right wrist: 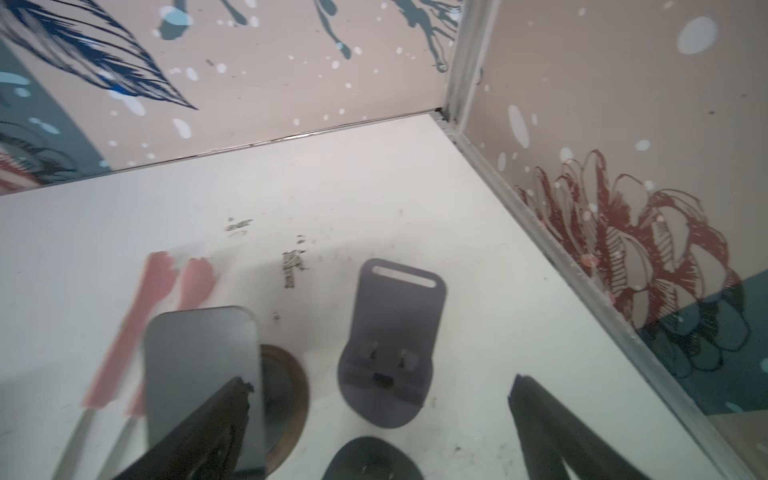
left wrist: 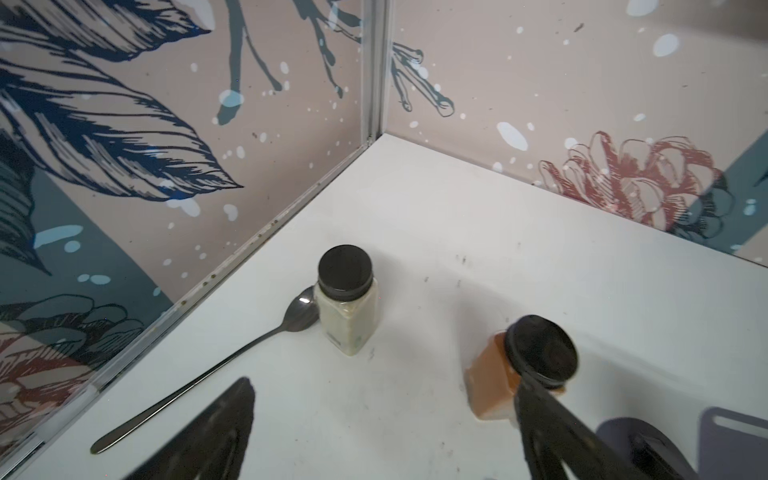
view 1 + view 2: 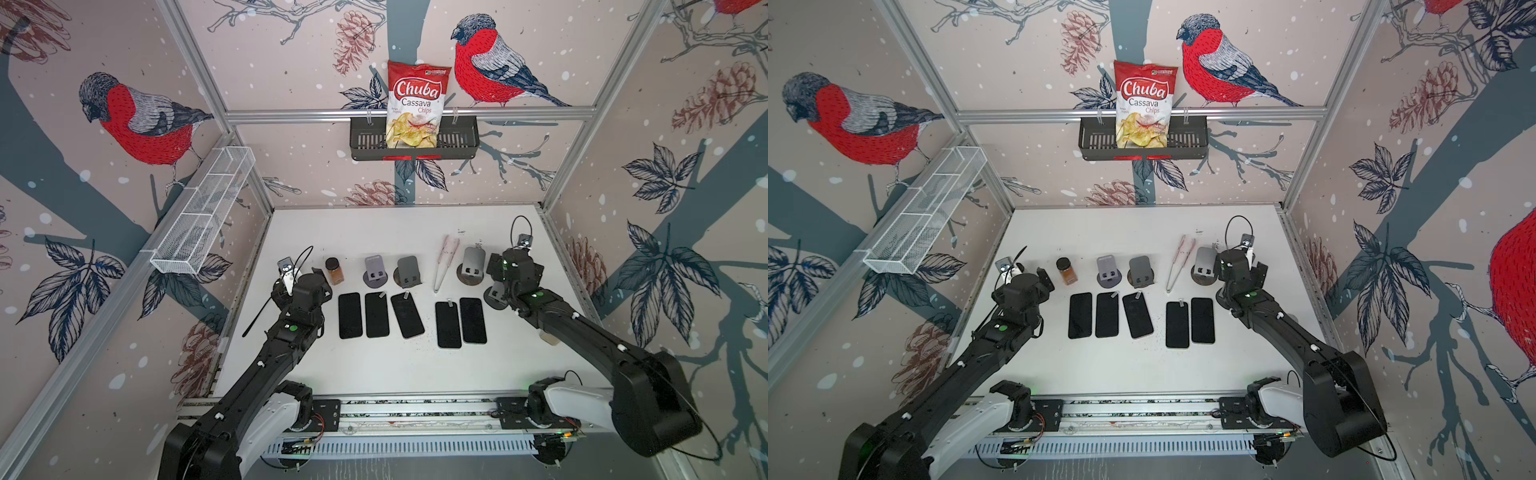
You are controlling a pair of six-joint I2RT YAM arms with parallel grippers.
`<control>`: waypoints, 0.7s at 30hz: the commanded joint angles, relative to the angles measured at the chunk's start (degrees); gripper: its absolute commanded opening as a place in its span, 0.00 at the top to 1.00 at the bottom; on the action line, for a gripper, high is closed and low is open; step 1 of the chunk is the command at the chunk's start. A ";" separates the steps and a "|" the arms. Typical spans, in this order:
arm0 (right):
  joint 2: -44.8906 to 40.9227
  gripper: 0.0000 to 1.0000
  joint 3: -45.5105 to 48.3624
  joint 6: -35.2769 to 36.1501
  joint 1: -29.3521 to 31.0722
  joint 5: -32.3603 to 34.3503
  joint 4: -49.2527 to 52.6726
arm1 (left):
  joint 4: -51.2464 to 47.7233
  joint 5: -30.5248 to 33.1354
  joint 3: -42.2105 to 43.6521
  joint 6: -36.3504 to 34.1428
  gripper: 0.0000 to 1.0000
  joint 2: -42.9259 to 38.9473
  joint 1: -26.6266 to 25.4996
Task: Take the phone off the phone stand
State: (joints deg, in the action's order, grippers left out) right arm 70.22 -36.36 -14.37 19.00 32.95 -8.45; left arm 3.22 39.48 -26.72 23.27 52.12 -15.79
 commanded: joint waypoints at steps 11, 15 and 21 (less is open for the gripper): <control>13.04 0.01 14.26 9.69 -6.43 2.47 -41.33 | 37.37 -0.11 11.54 -12.07 0.04 12.78 2.82; 14.00 0.01 15.52 13.04 -7.07 -0.43 -46.74 | 47.64 -1.40 14.07 -13.67 0.04 18.09 3.37; 15.05 0.00 18.14 10.91 -10.94 -4.60 -52.44 | 60.41 -4.34 14.72 -17.12 0.04 24.69 4.80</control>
State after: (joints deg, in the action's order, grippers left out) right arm 85.84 -17.87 -2.55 9.93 31.55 -59.13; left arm 52.25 36.91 -11.51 9.58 74.87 -11.42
